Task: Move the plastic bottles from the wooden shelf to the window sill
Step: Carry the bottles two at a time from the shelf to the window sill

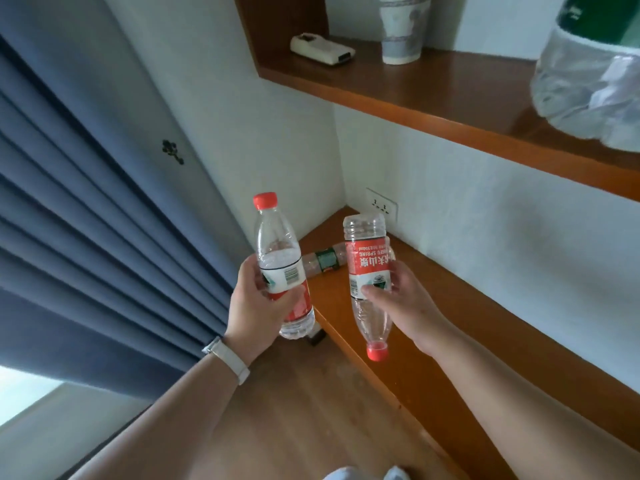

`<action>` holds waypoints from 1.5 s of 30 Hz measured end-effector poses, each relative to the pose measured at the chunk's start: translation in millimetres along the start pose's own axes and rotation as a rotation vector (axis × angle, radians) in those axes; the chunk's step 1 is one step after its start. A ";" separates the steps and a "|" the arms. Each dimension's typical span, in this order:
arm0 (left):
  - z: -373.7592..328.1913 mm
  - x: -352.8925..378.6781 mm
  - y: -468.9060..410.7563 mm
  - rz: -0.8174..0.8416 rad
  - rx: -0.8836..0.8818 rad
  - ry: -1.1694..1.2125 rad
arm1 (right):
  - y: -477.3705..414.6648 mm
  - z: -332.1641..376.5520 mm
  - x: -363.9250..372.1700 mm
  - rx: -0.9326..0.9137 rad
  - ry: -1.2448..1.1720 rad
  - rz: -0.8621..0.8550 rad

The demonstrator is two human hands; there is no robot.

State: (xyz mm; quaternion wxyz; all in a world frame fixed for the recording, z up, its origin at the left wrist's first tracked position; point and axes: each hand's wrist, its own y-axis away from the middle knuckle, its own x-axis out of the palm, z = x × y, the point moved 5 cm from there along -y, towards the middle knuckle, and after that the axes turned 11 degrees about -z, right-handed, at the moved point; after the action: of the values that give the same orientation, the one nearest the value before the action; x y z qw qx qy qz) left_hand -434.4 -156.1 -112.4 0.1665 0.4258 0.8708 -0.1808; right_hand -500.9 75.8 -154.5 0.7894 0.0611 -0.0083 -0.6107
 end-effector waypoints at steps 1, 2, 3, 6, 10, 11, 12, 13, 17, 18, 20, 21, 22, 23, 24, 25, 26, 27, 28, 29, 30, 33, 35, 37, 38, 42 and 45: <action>4.3 -8.8 0.4 -0.015 -0.004 0.011 | -0.3 1.5 8.4 -0.003 -0.002 0.016; 9.2 -18.0 0.9 -0.029 -0.015 0.024 | 0.0 3.7 17.2 -0.010 -0.004 0.034; 14.9 -28.9 1.5 -0.046 -0.025 0.032 | 0.8 6.4 28.1 -0.016 -0.007 0.050; 33.5 -66.8 3.5 -0.113 -0.046 0.075 | 4.2 16.9 66.0 -0.027 -0.009 0.087; 61.8 -131.3 8.2 -0.188 -0.063 0.093 | 17.0 29.6 135.3 -0.050 -0.019 0.143; 70.8 -149.6 9.2 -0.205 -0.070 0.109 | 22.0 31.7 155.8 -0.048 -0.019 0.170; 81.6 -168.5 10.0 -0.228 -0.078 0.121 | 27.6 34.4 176.7 -0.045 -0.011 0.198; 91.7 -188.2 11.8 -0.249 -0.085 0.119 | 32.8 36.1 198.2 -0.046 0.006 0.222; 134.9 -264.4 22.1 -0.354 -0.124 0.147 | 51.2 42.9 277.7 -0.067 0.056 0.262; 145.1 -282.3 25.6 -0.374 -0.133 0.147 | 56.5 44.7 297.5 -0.072 0.062 0.275; 164.4 -317.0 32.0 -0.413 -0.141 0.146 | 68.2 46.9 336.9 -0.090 0.088 0.305; 173.0 -334.4 35.5 -0.433 -0.144 0.144 | 73.9 47.0 356.1 -0.096 0.096 0.317; 181.4 -351.3 39.5 -0.454 -0.143 0.141 | 79.4 47.1 374.9 -0.102 0.096 0.332; 189.5 -368.1 44.1 -0.475 -0.144 0.132 | 84.0 46.8 393.0 -0.111 0.100 0.352; 196.9 -384.7 49.5 -0.498 -0.148 0.127 | 89.6 48.1 411.1 -0.117 0.106 0.375; 204.7 -400.8 55.4 -0.522 -0.159 0.128 | 94.3 49.2 428.6 -0.127 0.117 0.402; 212.0 -416.3 61.2 -0.546 -0.169 0.141 | 99.7 51.8 445.7 -0.139 0.117 0.431; 218.6 -431.0 66.7 -0.571 -0.178 0.151 | 104.5 55.3 461.8 -0.155 0.117 0.454; 224.3 -445.3 71.6 -0.598 -0.184 0.155 | 109.6 59.6 477.1 -0.166 0.115 0.470; 228.8 -458.5 75.7 -0.626 -0.189 0.153 | 113.7 62.5 491.6 -0.175 0.116 0.493; 233.7 -472.1 79.9 -0.656 -0.194 0.153 | 118.1 64.2 507.7 -0.183 0.110 0.527; 243.2 -498.9 87.3 -0.719 -0.217 0.132 | 123.6 65.2 539.6 -0.192 0.104 0.586; 250.7 -514.2 90.5 -0.756 -0.235 0.119 | 125.2 63.1 561.2 -0.196 0.107 0.632; 258.4 -527.0 91.0 -0.783 -0.259 0.107 | 123.9 60.7 582.2 -0.192 0.102 0.667; 262.6 -532.2 90.0 -0.792 -0.268 0.095 | 121.9 59.2 592.6 -0.188 0.097 0.686; 277.0 -548.1 80.0 -0.831 -0.303 0.058 | 106.9 53.4 633.6 -0.167 0.079 0.779; 288.2 -560.6 63.9 -0.883 -0.319 0.055 | 85.2 51.3 666.0 -0.137 0.051 0.816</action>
State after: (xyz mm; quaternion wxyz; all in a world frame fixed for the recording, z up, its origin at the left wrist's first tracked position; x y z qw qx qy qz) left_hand -17.8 -633.1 -128.0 0.1138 -0.0116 0.9896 -0.0867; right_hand -254.2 -550.4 -135.5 0.9689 0.0150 0.0283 -0.2453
